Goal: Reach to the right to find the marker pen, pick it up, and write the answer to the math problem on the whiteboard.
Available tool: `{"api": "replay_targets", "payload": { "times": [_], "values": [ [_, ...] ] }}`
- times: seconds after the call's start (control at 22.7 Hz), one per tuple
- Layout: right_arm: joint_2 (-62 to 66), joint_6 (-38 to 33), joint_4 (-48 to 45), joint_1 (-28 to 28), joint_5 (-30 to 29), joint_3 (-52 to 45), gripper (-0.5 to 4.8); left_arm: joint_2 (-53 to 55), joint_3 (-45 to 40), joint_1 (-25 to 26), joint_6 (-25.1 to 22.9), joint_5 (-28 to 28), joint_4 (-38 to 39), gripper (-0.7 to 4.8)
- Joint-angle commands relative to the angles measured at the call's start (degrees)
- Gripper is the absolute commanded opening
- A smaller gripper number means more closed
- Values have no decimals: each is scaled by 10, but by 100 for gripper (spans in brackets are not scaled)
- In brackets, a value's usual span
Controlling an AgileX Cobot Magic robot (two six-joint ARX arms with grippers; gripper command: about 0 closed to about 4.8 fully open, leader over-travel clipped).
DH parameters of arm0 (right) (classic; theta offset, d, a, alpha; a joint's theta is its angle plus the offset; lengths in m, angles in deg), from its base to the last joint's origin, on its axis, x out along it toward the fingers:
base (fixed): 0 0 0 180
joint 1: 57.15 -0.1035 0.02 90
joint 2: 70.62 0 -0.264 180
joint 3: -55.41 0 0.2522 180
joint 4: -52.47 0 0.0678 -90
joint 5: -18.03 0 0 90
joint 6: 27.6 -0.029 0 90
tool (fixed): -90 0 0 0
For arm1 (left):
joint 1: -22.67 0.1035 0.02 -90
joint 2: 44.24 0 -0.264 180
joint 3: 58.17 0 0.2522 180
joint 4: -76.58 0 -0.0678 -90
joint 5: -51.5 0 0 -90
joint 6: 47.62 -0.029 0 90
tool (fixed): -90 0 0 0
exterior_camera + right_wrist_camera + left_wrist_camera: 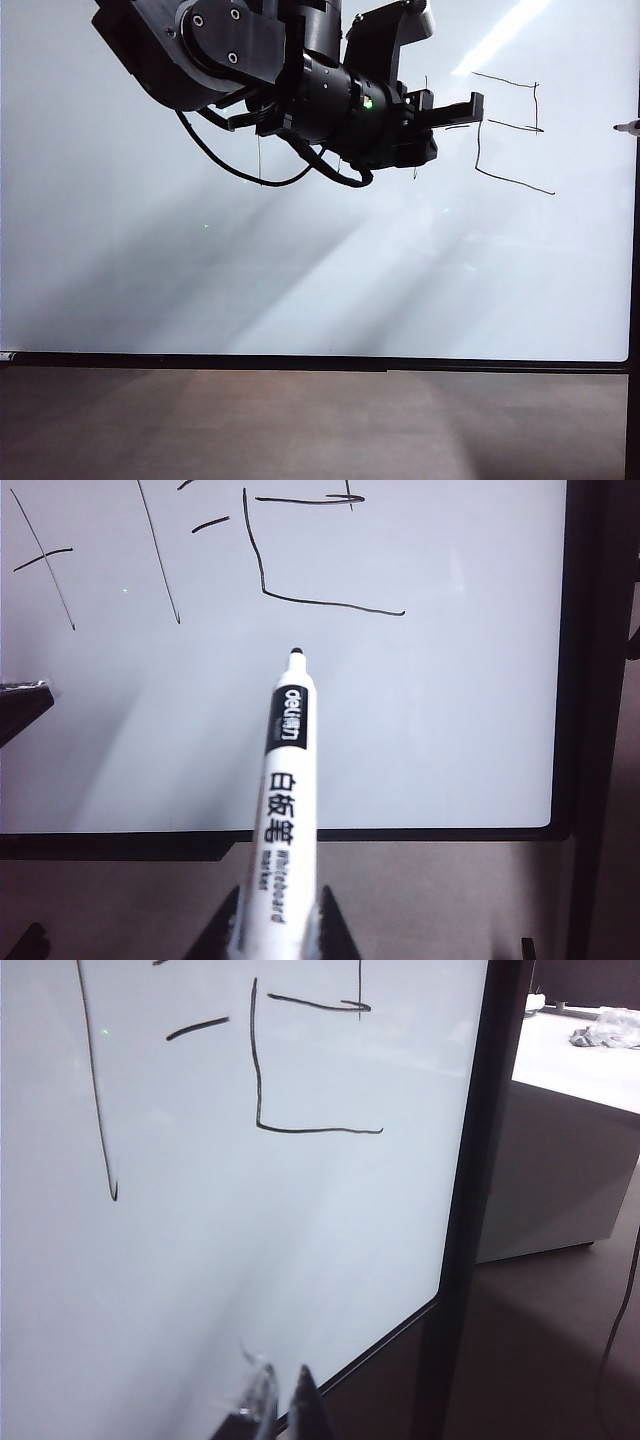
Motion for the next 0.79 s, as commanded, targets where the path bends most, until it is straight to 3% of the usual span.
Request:
{"api": "replay_targets", "payload": {
  "times": [0.04,0.44,0.57,0.79],
  "values": [
    [0,-2,-6,-1,-1,1,-8,-1,2,-2,-2,0,-6,27],
    [0,-2,-6,-1,-1,1,-8,-34,2,-4,-3,0,31,27],
    [0,-2,-7,0,-1,1,-8,-80,2,-7,-3,0,108,27],
    [0,-2,-6,-1,-1,1,-8,-197,2,-3,-33,-1,299,27]
  ]
}}
